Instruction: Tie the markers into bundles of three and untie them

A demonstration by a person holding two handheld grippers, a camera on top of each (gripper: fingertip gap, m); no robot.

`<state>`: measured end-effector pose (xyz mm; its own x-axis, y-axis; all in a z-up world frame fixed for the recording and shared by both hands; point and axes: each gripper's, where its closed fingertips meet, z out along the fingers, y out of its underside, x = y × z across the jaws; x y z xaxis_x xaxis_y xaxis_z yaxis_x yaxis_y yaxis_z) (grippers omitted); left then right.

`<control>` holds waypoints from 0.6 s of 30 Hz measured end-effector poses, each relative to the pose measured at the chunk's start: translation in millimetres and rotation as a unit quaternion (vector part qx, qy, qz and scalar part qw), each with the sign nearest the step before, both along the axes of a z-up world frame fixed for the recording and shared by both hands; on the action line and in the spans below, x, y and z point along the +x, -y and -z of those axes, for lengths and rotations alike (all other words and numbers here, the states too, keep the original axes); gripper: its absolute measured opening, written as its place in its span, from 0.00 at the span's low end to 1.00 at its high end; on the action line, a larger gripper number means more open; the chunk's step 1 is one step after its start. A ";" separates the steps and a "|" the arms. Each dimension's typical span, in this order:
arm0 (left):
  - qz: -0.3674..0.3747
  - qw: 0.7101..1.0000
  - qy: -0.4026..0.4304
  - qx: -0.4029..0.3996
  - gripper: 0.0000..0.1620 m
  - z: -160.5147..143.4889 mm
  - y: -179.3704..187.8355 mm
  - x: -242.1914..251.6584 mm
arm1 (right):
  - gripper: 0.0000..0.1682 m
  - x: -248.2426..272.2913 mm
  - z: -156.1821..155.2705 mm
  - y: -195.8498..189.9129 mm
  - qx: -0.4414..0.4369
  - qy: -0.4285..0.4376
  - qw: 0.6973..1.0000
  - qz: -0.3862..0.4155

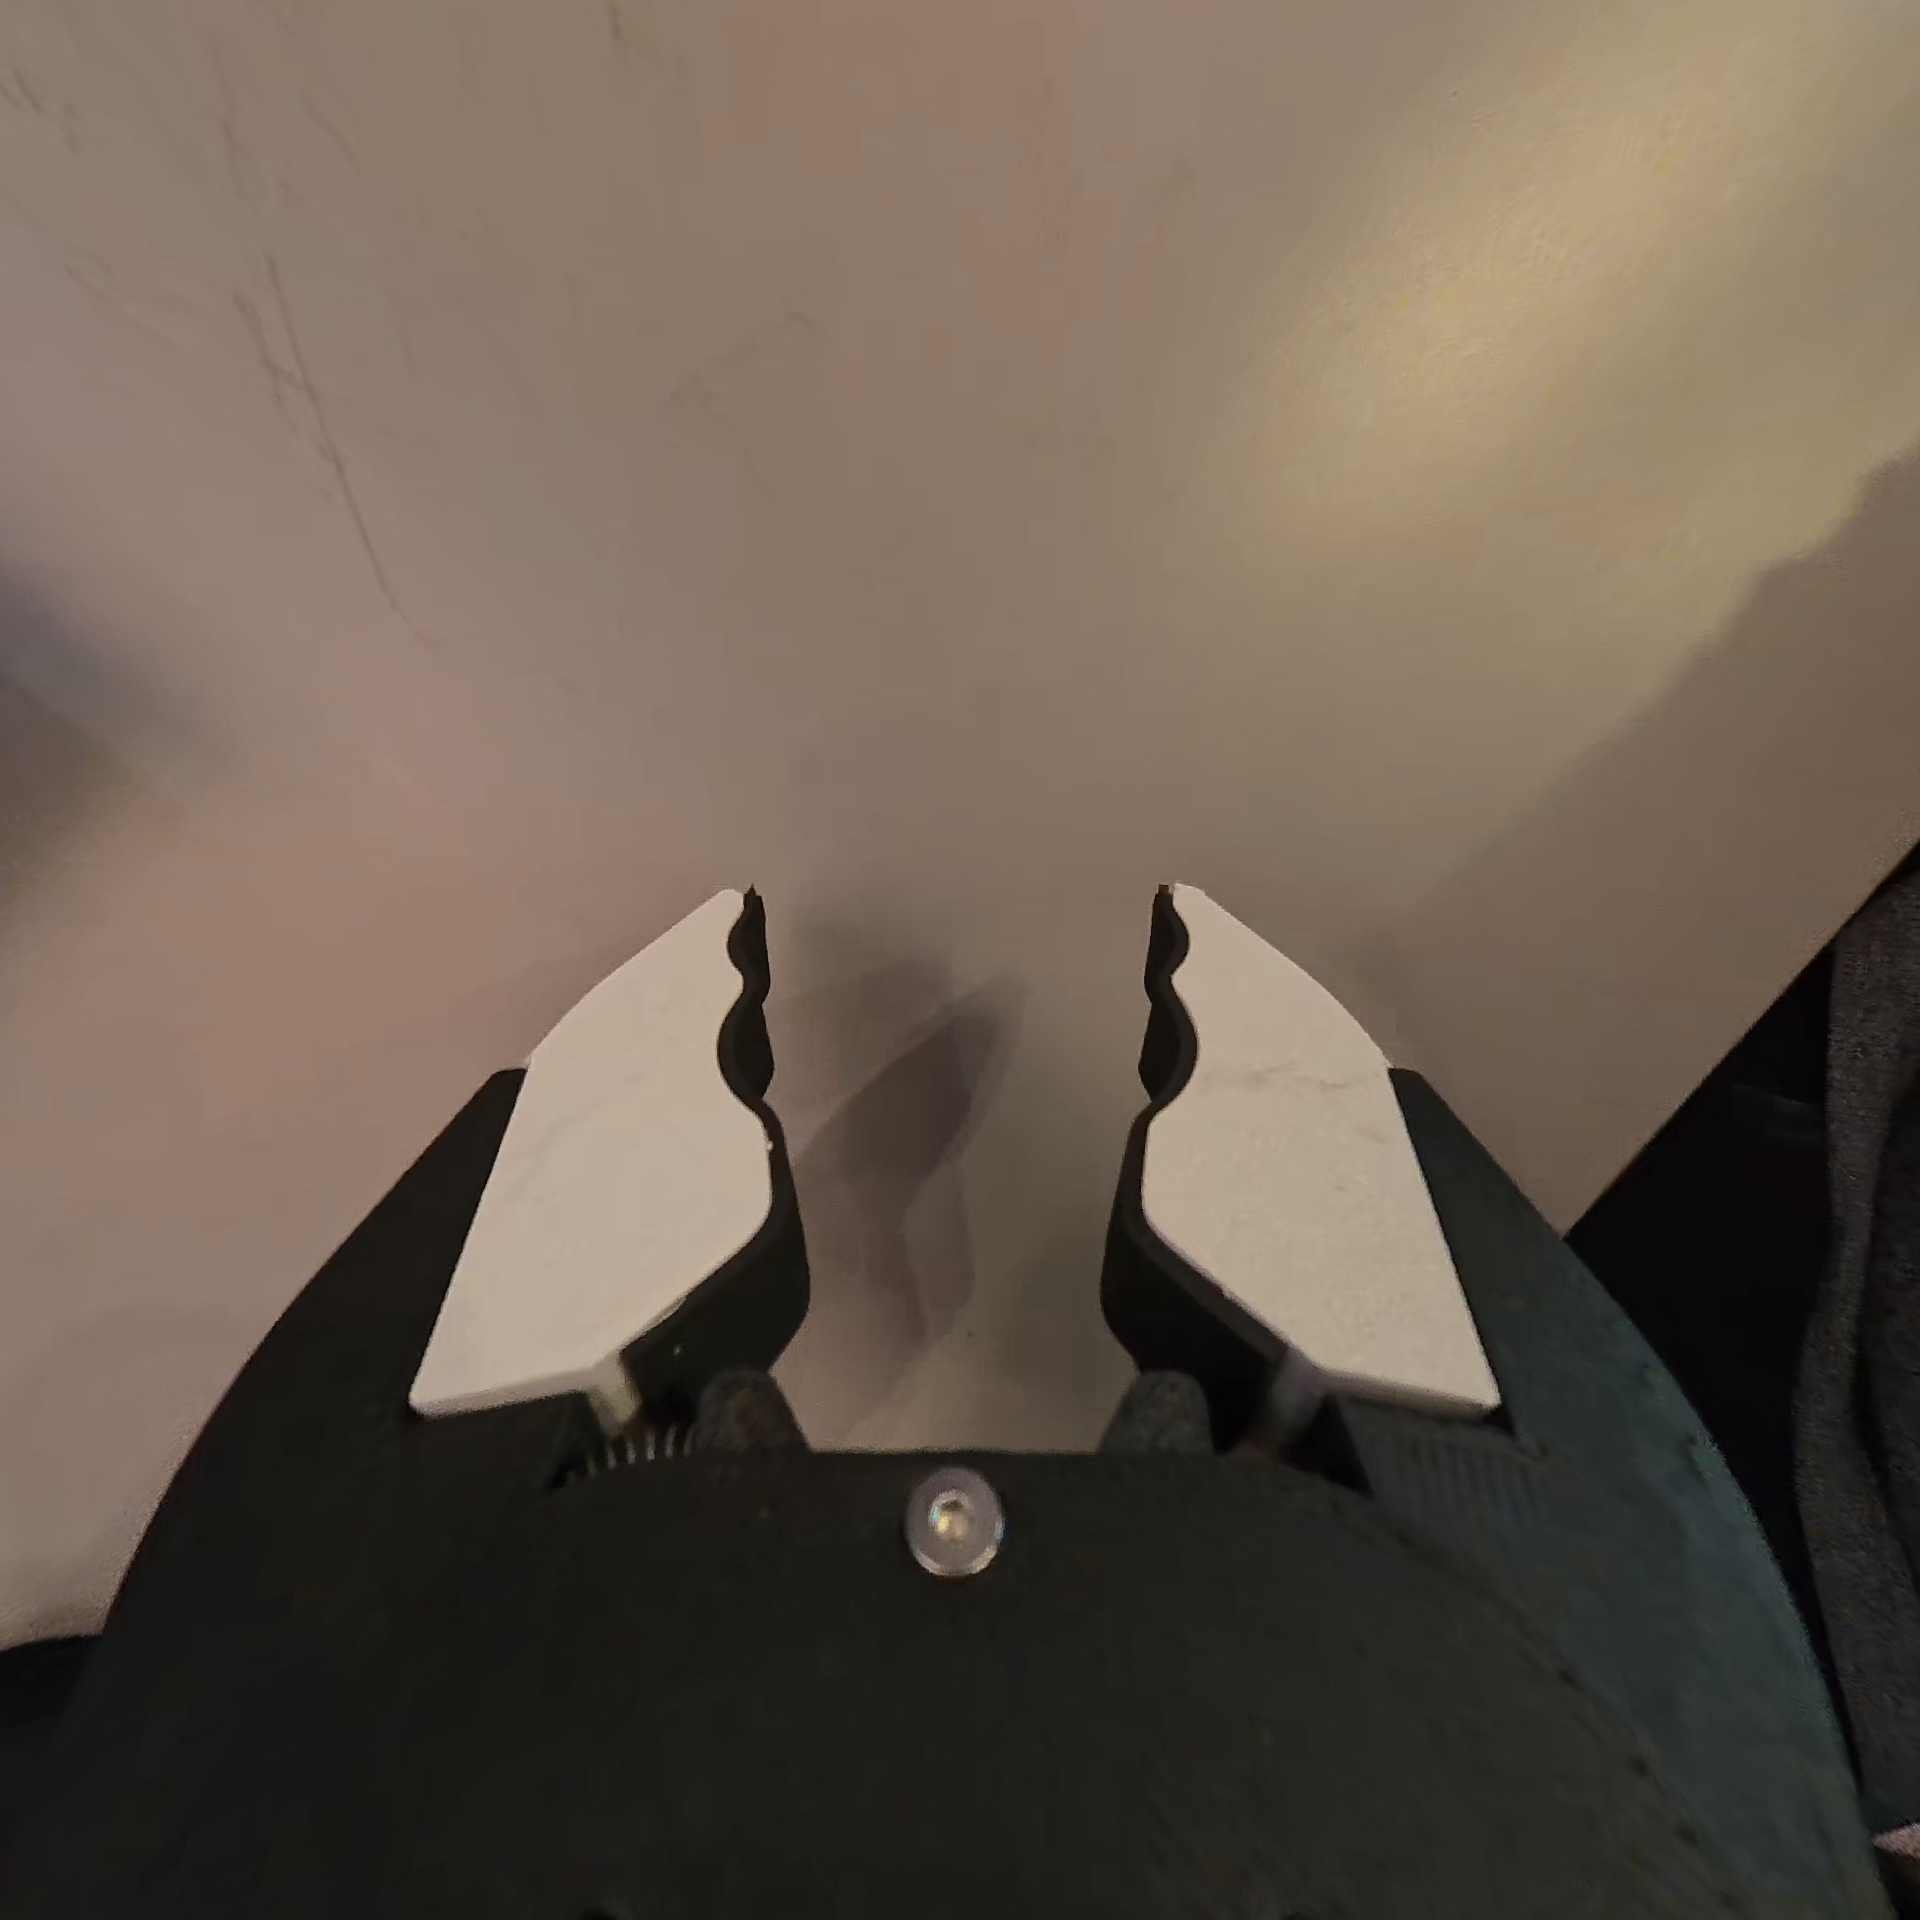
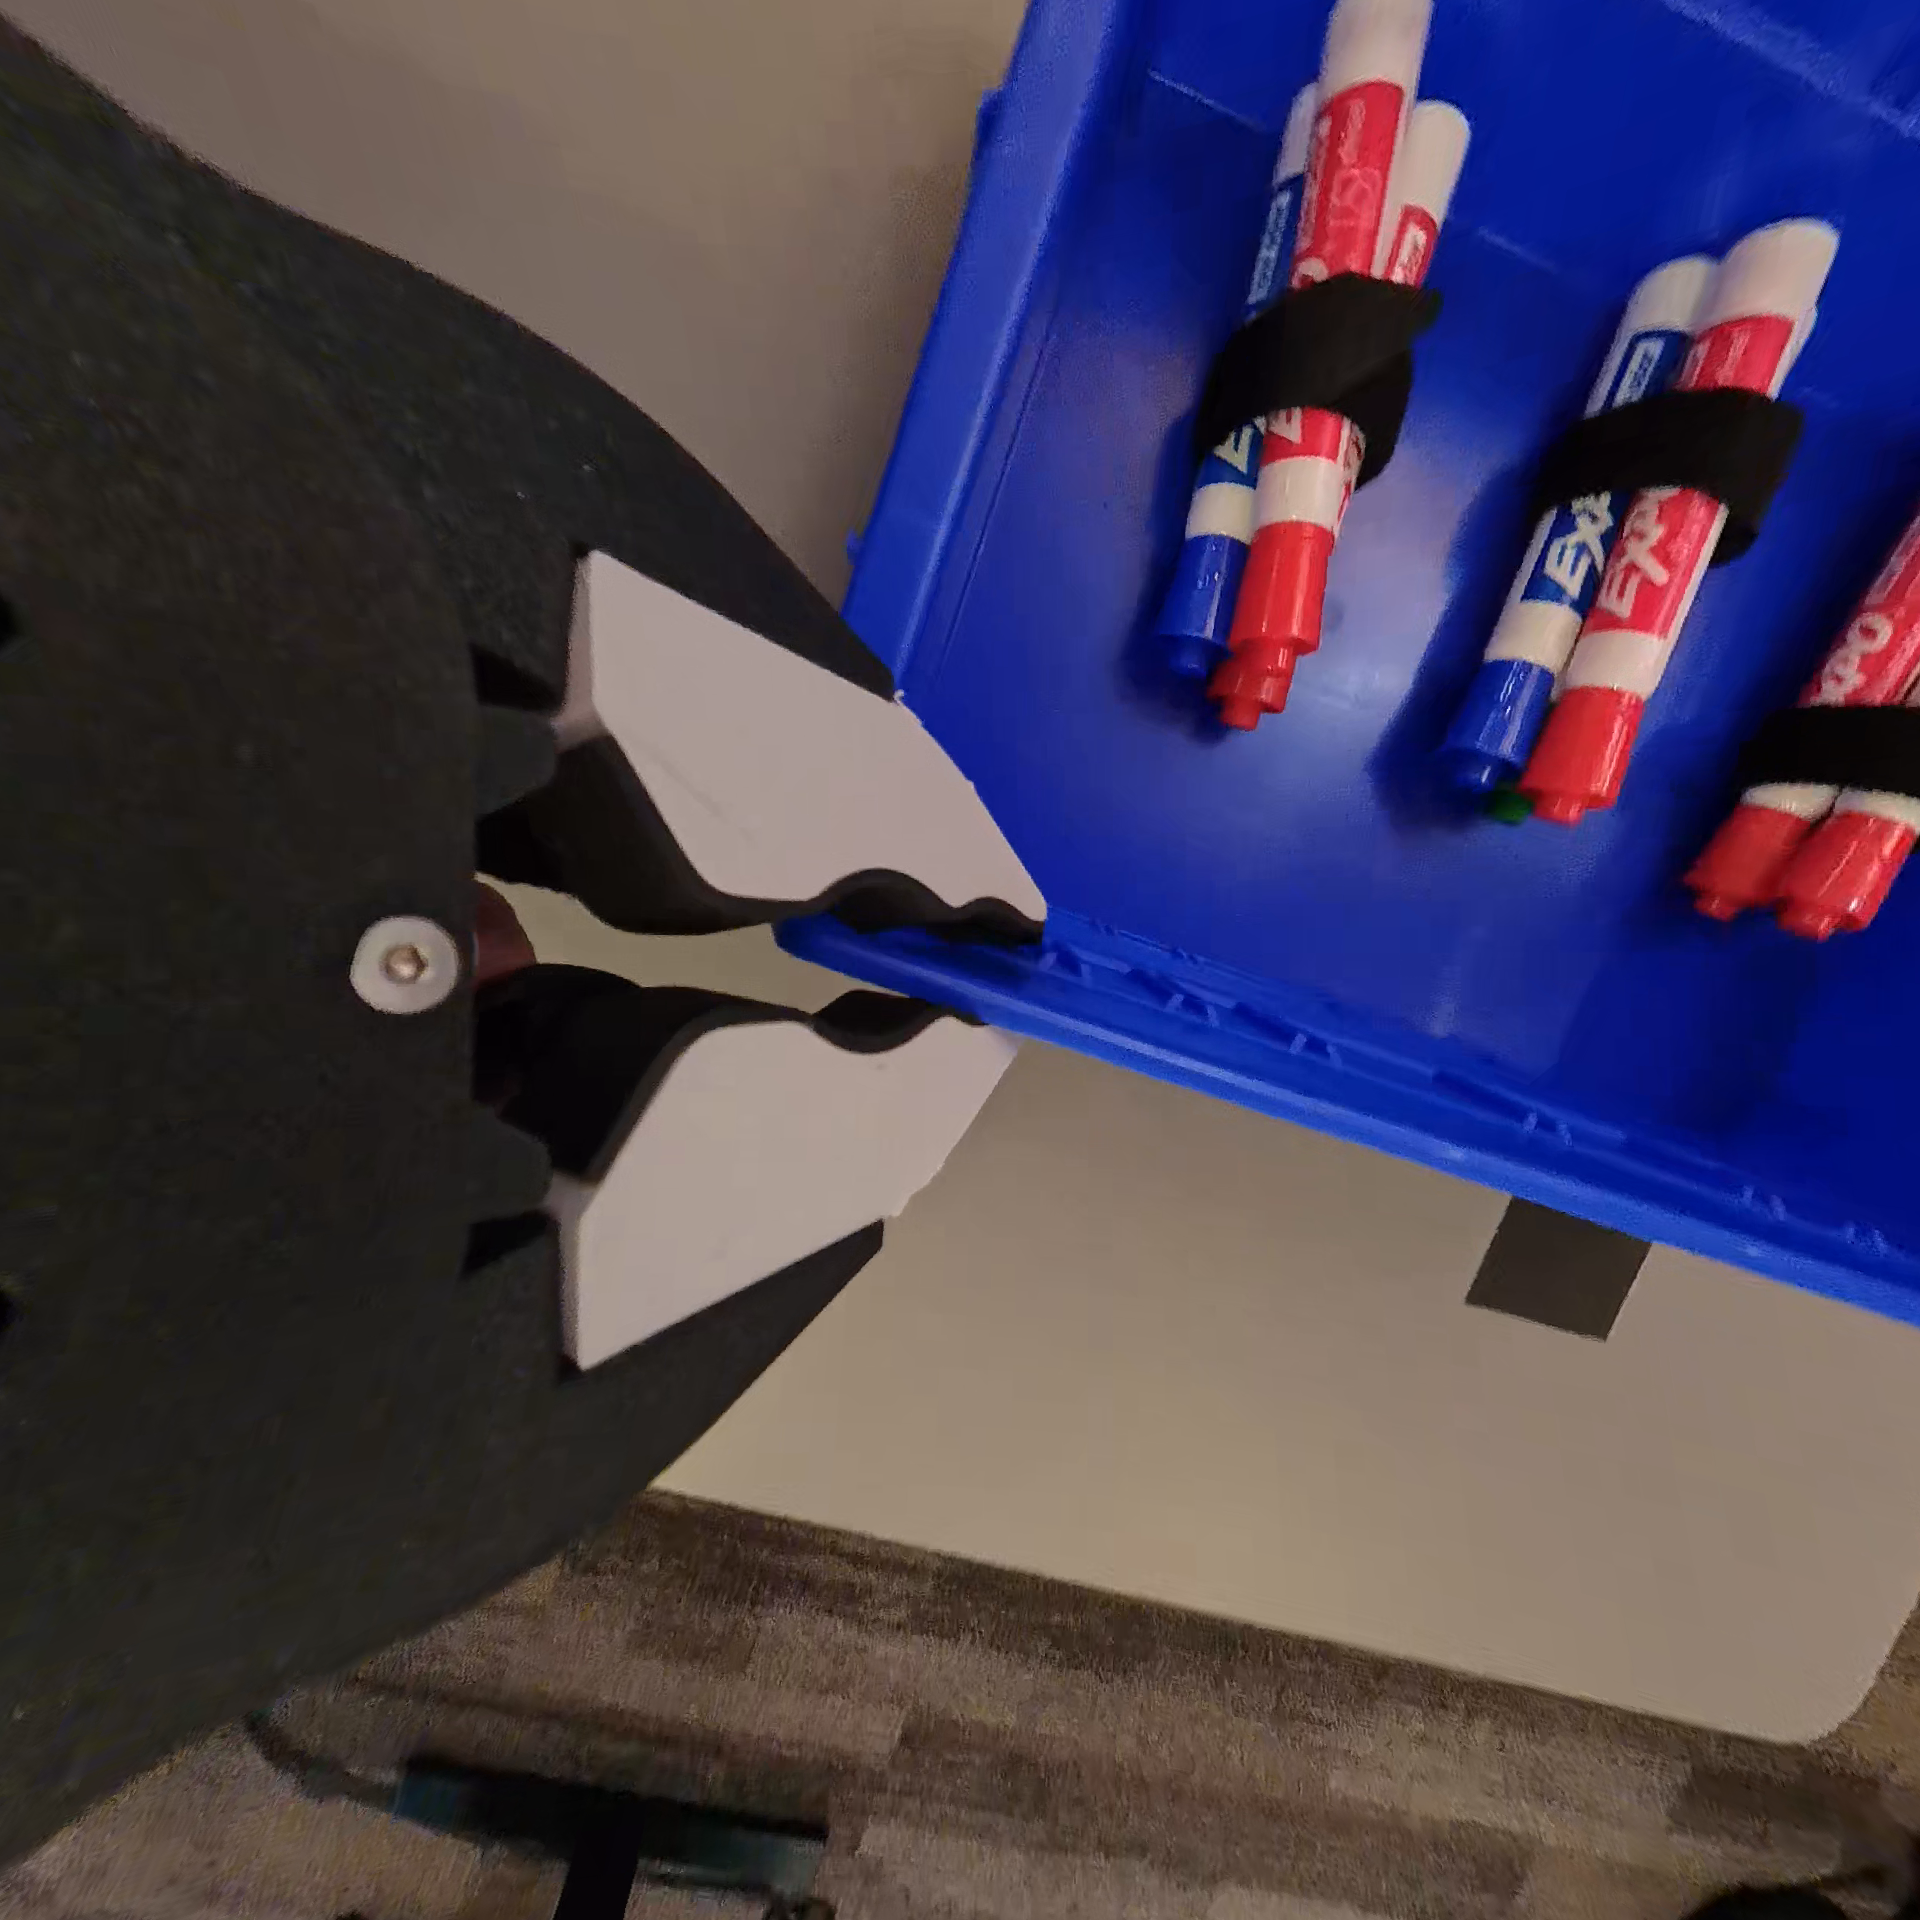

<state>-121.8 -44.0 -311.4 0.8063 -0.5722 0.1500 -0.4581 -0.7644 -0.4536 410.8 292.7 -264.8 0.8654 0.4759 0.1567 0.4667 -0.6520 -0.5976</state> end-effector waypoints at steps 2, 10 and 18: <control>-0.004 1.000 0.000 -0.003 0.43 1.9 -1.2 -1.0 | 0.03 2.9 0.0 -4.7 -0.002 -0.015 1.000 0.005; -0.029 1.000 -0.001 0.012 0.43 -2.4 -9.8 -10.8 | 0.03 12.2 -0.1 -7.6 0.021 -0.029 0.998 0.047; -0.038 0.996 0.028 0.078 0.54 -24.7 -7.5 -10.5 | 0.24 7.8 -57.6 30.8 0.139 -0.005 0.989 0.042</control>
